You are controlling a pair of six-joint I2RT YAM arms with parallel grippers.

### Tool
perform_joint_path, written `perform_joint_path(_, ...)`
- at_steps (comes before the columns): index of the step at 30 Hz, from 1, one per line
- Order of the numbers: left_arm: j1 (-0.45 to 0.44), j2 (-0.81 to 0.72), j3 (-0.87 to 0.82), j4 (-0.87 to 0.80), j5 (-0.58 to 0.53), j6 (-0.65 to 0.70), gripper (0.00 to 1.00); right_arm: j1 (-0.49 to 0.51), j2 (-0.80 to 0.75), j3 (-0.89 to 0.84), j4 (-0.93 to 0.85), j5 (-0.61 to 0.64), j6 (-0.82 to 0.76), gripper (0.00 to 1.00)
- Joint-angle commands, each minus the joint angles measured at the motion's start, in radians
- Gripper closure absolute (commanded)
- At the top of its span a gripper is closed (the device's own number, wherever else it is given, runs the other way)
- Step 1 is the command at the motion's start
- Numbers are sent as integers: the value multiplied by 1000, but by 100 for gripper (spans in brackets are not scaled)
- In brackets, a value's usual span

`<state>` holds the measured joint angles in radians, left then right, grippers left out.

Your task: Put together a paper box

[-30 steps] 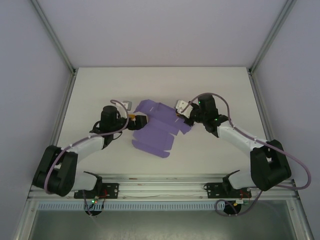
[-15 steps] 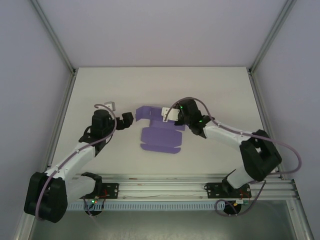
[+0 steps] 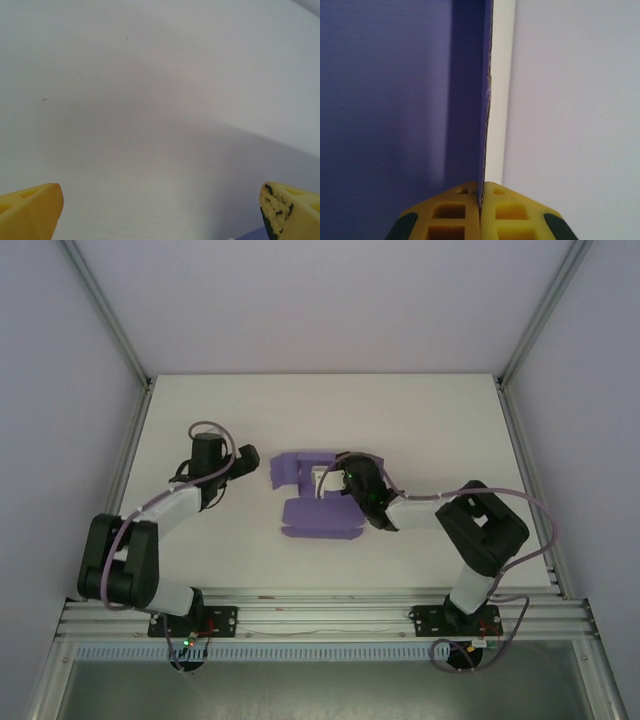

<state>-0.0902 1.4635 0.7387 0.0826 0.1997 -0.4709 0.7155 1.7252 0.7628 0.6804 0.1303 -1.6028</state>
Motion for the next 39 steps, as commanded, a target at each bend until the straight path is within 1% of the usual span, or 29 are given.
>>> perform_joint_path(1,20,69,69,48,28,-20,0,7,9,-13,139,41,-58,100)
perform_joint_path(3,30,112,103,51,37,-24,0,9,2,-17,134,38,-51,100)
perform_joint_path(6,34,172,158,52,73,2,0,9,-10,-22,128,34,-35,100)
perform_joint_path(9,33,244,212,63,178,46,0,10,-23,-20,113,26,-14,100)
perform_joint_path(13,28,328,248,91,339,78,7,12,-31,-10,73,30,9,100)
perform_joint_path(16,15,352,228,161,425,77,12,12,-29,-7,74,32,18,100)
perform_joint_path(19,-1,338,175,241,479,80,16,11,-27,-3,67,40,18,100)
perform_joint_path(24,-26,273,66,375,527,93,22,13,-23,1,59,49,30,100)
perform_joint_path(26,-37,254,38,402,540,104,24,14,-21,2,60,52,32,100)
perform_joint_path(30,-74,230,8,414,496,142,28,16,-16,5,59,62,30,100)
perform_joint_path(32,-92,226,1,417,482,164,28,18,-16,3,58,67,30,100)
perform_joint_path(39,-133,222,-23,461,473,192,33,25,-23,2,50,88,30,100)
